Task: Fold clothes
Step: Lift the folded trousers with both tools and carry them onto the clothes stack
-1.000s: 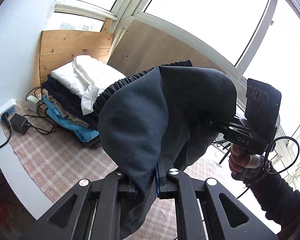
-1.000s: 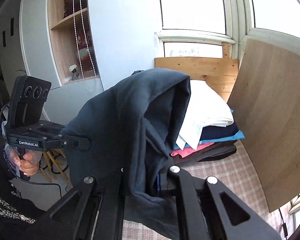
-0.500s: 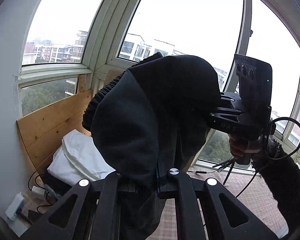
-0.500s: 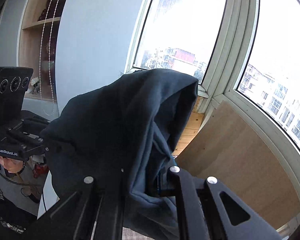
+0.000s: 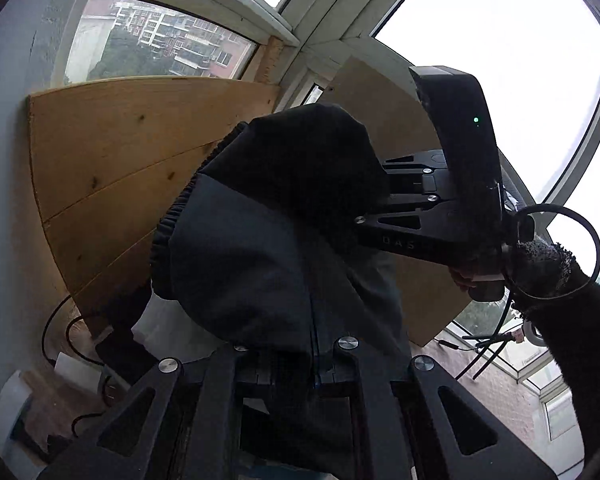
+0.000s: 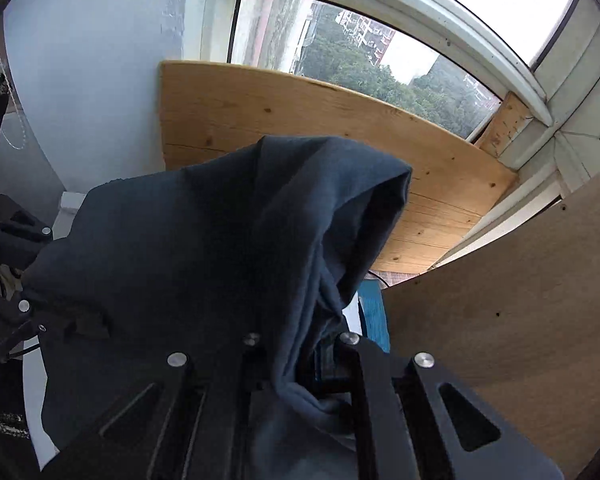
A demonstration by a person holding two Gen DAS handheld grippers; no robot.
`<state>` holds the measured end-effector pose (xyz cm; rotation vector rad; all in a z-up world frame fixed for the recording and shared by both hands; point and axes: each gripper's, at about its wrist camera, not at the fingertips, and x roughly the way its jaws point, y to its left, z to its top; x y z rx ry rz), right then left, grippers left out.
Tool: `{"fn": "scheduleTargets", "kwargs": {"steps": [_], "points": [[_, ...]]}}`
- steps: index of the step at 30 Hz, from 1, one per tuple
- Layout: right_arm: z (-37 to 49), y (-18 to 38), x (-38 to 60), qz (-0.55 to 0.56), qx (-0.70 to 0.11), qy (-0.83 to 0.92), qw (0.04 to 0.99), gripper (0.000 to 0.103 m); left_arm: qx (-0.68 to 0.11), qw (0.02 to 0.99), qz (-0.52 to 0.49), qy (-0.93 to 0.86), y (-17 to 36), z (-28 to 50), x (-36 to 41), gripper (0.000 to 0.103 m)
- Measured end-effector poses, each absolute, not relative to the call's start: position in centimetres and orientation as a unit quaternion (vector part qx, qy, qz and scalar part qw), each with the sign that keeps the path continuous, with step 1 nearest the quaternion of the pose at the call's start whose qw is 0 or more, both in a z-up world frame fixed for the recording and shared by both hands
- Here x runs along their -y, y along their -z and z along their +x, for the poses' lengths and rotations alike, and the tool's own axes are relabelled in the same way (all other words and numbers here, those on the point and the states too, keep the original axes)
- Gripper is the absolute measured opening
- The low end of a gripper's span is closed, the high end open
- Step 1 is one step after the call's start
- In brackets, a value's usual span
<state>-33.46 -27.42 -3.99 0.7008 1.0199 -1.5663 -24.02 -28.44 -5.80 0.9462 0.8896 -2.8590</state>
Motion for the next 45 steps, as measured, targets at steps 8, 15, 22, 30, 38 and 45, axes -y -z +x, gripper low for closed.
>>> {"fn": "scheduleTargets", "kwargs": {"steps": [8,15,22,30,38,45], "points": [[-36.9,7.0,28.8,0.358,-0.394,0.650,0.543,0.008,-0.245,0.071,0.286,0.924,4.0,-21.4,31.6,0.019],[-38.4,6.6,29.0,0.394,-0.380,0.675,0.495,0.048,-0.177,0.158,0.286,0.928,2.0,-17.0,31.8,0.023],[-40.5,2.7,25.3,0.380,-0.361,0.731,0.437,0.048,-0.171,0.126,0.286,0.934,0.1,-17.2,32.2,0.025],[-36.8,0.8,23.1,0.326,-0.258,0.750,0.514,0.048,-0.196,0.020,0.352,0.915,4.9,-26.9,31.8,0.025],[-40.5,10.2,29.6,0.449,-0.270,0.727,0.444,0.056,-0.191,0.041,0.370,0.908,7.0,-28.5,32.3,0.025],[-40.7,4.4,19.4,0.431,-0.132,0.769,0.454,0.056,-0.189,-0.011,0.346,0.919,4.9,-24.6,30.6,0.025]]}}
